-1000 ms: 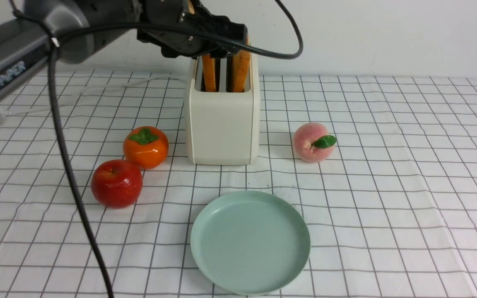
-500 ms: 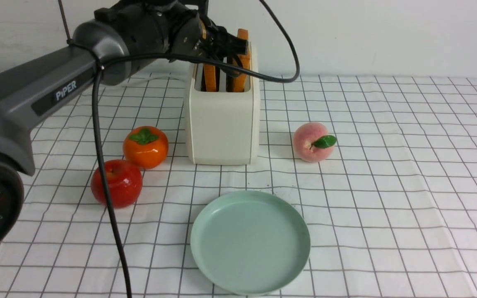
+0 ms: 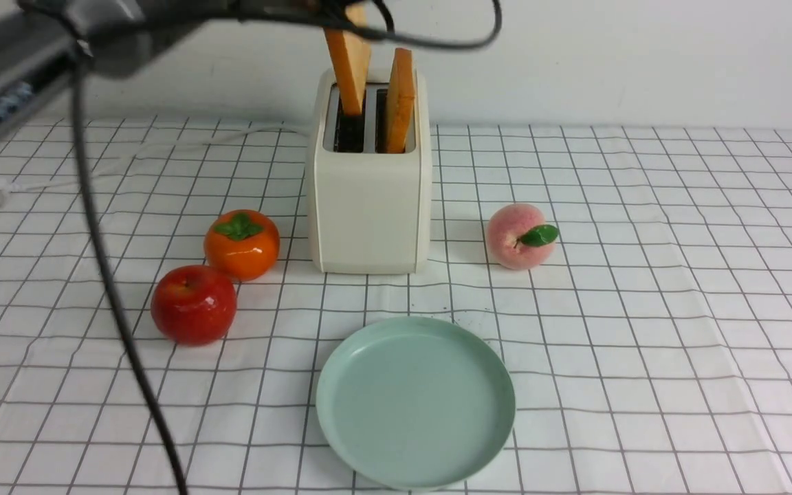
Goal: Take toasted bread from bread machine on white checkered table place on plate.
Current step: 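Place the slice of bread on the plate with the left gripper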
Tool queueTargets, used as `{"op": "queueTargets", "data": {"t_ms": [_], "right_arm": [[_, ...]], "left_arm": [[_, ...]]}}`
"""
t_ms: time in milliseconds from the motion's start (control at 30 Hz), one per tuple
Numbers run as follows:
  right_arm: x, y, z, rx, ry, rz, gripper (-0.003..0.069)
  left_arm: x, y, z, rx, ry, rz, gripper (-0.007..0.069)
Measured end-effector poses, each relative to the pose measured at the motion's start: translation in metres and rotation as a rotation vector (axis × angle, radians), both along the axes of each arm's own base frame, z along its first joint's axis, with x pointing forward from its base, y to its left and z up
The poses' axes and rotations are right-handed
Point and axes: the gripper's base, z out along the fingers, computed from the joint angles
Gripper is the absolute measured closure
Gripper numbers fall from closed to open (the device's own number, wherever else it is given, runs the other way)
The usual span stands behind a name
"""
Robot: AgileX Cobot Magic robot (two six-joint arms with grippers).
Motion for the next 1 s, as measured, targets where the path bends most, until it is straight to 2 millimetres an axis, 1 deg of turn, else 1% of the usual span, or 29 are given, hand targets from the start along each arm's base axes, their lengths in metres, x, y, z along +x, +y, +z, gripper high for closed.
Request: {"op": "queueTargets", "data": {"t_ms": [33,67,100,133,167,200,233,267,300,333,433,467,500,533,567,600,633,667,767,800,867,933,1000], "right_arm": [[0.000,0.000,0.000,0.000,0.000,0.000,0.0419],[0.000,0.000,0.000,0.000,0.000,0.000,0.0419],[0.000,0.000,0.000,0.000,0.000,0.000,0.0419],[0.000,0.000,0.000,0.000,0.000,0.000,0.0419],[0.000,0.000,0.000,-0.001,0.000,0.000,0.0419],[0.000,0.000,0.000,-0.001,0.000,0.000,0.0419],[0.000,0.000,0.000,-0.001,0.000,0.000,0.0419],[0.000,0.000,0.000,-0.001,0.000,0.000,0.0419],[0.000,0.000,0.000,-0.001,0.000,0.000,0.0419],[0.000,0.000,0.000,-0.001,0.000,0.000,0.0419],[0.000,0.000,0.000,-0.001,0.000,0.000,0.0419],[0.000,0.000,0.000,-0.001,0.000,0.000,0.0419],[0.000,0.000,0.000,-0.002,0.000,0.001,0.0419],[0.000,0.000,0.000,-0.002,0.000,0.001,0.0419],[0.000,0.000,0.000,-0.002,0.000,0.001,0.0419],[0.000,0.000,0.000,-0.002,0.000,0.001,0.0419],[0.000,0.000,0.000,-0.002,0.000,0.001,0.0419],[0.000,0.000,0.000,-0.002,0.000,0.001,0.0419],[0.000,0.000,0.000,-0.002,0.000,0.001,0.0419],[0.000,0.000,0.000,-0.002,0.000,0.001,0.0419],[0.000,0.000,0.000,-0.002,0.000,0.001,0.0419],[0.000,0.000,0.000,-0.002,0.000,0.001,0.0419],[0.000,0.000,0.000,-0.002,0.000,0.001,0.0419]], "left_arm": [[-0.006,0.003,0.009,-0.008,-0.014,0.001,0.0592],[-0.032,0.015,0.037,-0.030,-0.012,0.011,0.0592],[-0.049,0.023,0.051,-0.035,0.006,0.010,0.0592],[-0.062,0.028,0.059,-0.035,0.031,0.003,0.0592],[-0.081,0.034,0.064,-0.023,0.083,-0.020,0.0592],[-0.084,0.035,0.066,-0.023,0.088,-0.026,0.0592],[-0.105,0.040,0.062,0.009,0.173,-0.084,0.0592],[-0.116,0.040,0.055,0.016,0.227,-0.128,0.0592],[-0.121,0.040,0.055,0.005,0.239,-0.145,0.0592],[-0.135,0.037,0.037,-0.004,0.322,-0.228,0.0592],[-0.153,0.028,-0.013,-0.028,0.459,-0.377,0.0592],[-0.158,0.026,-0.022,-0.061,0.476,-0.413,0.0592],[-0.164,0.021,-0.052,-0.075,0.525,-0.471,0.0592],[-0.166,0.019,-0.067,-0.096,0.537,-0.497,0.0592],[-0.169,0.016,-0.090,-0.124,0.564,-0.530,0.0592],[-0.169,0.014,-0.107,-0.145,0.574,-0.542,0.0592],[-0.169,0.014,-0.110,-0.161,0.582,-0.536,0.0592],[-0.167,0.012,-0.128,-0.175,0.571,-0.543,0.0592],[-0.157,0.007,-0.152,-0.222,0.550,-0.528,0.0592],[-0.157,0.007,-0.152,-0.223,0.548,-0.529,0.0592],[-0.148,0.002,-0.164,-0.224,0.543,-0.536,0.0592],[-0.143,0.001,-0.172,-0.222,0.549,-0.534,0.0592],[-0.131,0.003,-0.190,-0.254,0.596,-0.508,0.0592]]}}
